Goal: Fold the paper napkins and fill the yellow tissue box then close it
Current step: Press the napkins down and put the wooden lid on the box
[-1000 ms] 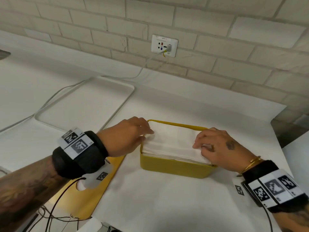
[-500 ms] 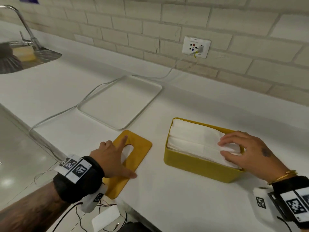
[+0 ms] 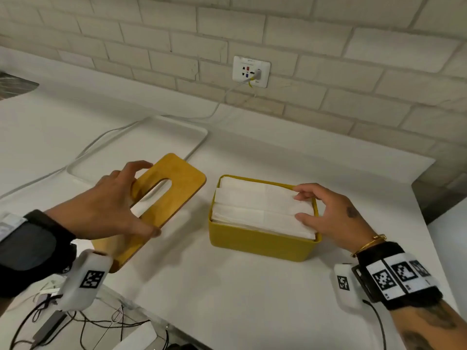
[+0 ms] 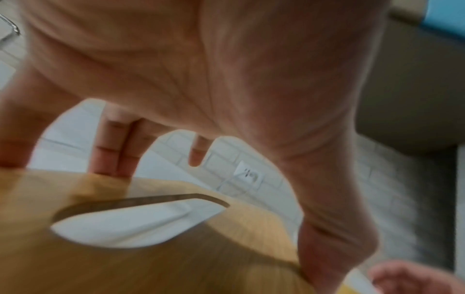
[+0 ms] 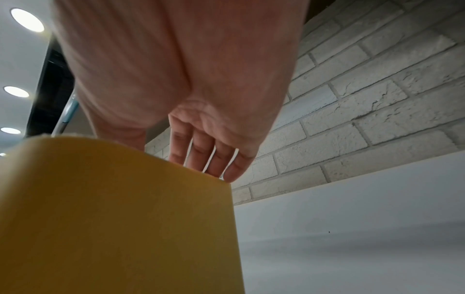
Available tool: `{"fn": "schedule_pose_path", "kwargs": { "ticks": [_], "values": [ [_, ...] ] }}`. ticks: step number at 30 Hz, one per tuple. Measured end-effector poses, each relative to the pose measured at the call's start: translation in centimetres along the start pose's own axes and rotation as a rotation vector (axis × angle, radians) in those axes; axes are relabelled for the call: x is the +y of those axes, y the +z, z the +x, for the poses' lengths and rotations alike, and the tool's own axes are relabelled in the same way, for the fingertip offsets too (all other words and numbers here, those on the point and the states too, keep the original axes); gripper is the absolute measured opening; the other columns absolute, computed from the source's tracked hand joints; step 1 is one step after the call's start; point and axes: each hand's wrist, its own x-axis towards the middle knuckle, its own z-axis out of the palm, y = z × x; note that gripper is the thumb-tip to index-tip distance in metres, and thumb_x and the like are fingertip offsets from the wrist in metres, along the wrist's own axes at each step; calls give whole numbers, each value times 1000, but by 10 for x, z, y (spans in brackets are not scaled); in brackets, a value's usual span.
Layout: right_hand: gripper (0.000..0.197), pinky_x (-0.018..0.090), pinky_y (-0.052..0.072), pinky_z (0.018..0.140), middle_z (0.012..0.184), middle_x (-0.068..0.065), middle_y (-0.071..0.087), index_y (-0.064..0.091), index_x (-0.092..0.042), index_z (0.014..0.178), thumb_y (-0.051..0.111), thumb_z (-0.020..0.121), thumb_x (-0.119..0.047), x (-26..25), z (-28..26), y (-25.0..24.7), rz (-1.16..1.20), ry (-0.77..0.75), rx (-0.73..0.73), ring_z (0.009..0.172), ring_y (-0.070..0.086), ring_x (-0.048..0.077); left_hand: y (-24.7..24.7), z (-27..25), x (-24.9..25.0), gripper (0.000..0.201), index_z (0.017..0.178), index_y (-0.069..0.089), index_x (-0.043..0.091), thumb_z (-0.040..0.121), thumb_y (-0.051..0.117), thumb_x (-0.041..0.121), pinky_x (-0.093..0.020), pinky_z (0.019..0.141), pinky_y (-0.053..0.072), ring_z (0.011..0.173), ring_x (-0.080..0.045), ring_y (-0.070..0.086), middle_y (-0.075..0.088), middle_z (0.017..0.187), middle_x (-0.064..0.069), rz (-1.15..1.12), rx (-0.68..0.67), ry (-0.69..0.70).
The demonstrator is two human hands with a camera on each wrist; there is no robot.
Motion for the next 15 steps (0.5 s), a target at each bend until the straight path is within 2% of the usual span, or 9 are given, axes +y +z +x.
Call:
{"fn": "schedule_pose_path", "kwargs": {
  "ticks": [2,3,5,8,10,13,15],
  "values": [
    [53,-3,33,84,113,-16,66,59,-34,127,79,83,-11,1,-1,1,9,28,3,110,57,-2,-11,1,29,123,127,7,75,32,85,70,-39,93,46,116,-14,41,42,125,12,-3,4,164],
    [54,-3,34,84,113,-15,66,60,-35,127,79,82,-12,1,-1,2,16,38,14,110,57,-1,-13,5,43,125,131,8,72,34,87,65,-36,94,44,117,-10,38,39,126,15,13,-7,234],
    [55,-2,36,82,113,-12,65,61,-37,125,81,81,-11,1,-2,4,48,60,46,110,59,1,-10,20,68,131,143,9,58,44,95,51,-29,96,38,119,-5,31,30,128,17,80,-34,354],
    [55,-5,35,77,117,-8,59,61,-41,123,82,82,-11,-1,-5,5,101,91,75,103,52,-12,4,48,99,128,147,11,48,51,96,44,-30,103,37,127,-8,28,26,133,17,179,-119,511],
    [54,-5,34,77,117,-6,57,61,-43,120,81,82,-11,-1,-7,6,112,93,87,101,50,-17,13,62,116,122,145,14,44,55,95,42,-31,103,40,125,-11,30,28,133,14,248,-206,545],
    [56,-1,35,81,119,-5,55,60,-45,121,82,80,-14,1,-10,10,150,107,135,109,54,-7,23,77,135,112,141,19,42,57,94,39,-37,103,44,119,-12,33,32,129,11,317,-287,574],
    [62,9,39,90,119,-7,56,56,-54,118,82,79,-13,4,-12,14,207,129,185,114,53,-6,28,84,141,107,136,23,42,56,94,41,-41,102,46,116,-12,34,33,126,11,348,-327,590]
  ]
}}
